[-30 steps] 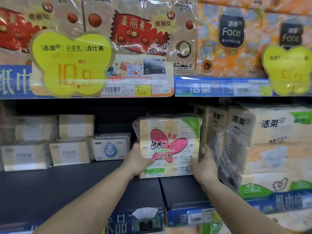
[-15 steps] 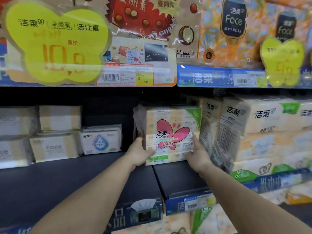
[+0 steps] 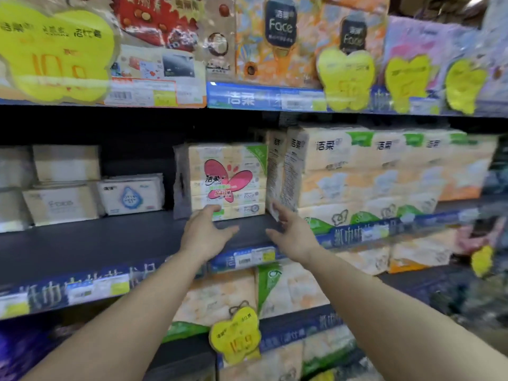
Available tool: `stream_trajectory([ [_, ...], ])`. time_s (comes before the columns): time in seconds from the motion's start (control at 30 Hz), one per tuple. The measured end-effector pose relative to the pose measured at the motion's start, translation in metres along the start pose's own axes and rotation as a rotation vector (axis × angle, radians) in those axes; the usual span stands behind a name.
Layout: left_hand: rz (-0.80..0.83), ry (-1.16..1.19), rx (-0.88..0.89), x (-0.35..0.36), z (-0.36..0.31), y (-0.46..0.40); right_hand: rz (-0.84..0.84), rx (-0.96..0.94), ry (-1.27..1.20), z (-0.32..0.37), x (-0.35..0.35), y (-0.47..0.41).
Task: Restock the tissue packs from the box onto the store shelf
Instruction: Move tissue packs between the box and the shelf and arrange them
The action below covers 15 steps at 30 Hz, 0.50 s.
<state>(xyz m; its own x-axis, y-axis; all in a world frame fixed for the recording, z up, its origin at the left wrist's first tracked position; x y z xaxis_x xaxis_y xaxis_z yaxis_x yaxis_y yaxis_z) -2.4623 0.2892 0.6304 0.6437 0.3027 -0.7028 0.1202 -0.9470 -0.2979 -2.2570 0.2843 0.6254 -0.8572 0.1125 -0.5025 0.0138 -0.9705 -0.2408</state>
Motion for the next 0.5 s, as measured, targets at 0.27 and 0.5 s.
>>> stream_trajectory([
  [0.27,0.367,-0.461,0.323,0.184,-0.194,0.156,-0.012,0.164,0.468,-0.123,-0.205,0.160],
  [0.5,0.572,-0.448,0.566,0.332,-0.342,0.258,-0.147,0.397,0.640,-0.234,-0.376,0.269],
])
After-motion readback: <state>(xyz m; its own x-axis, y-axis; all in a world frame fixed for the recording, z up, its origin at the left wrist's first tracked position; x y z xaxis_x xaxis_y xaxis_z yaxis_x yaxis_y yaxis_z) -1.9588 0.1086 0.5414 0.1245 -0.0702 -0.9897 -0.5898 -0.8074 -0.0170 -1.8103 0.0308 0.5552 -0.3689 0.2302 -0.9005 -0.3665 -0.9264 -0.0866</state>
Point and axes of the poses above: each hand's wrist, its own y-axis away from the middle knuckle, its own x-axis out of the palm, z = x × y, the point moved 9 cm from there along -y, towards the middle knuckle, and after that the axes turned 5 degrees about -y, right-handed, at the moved point
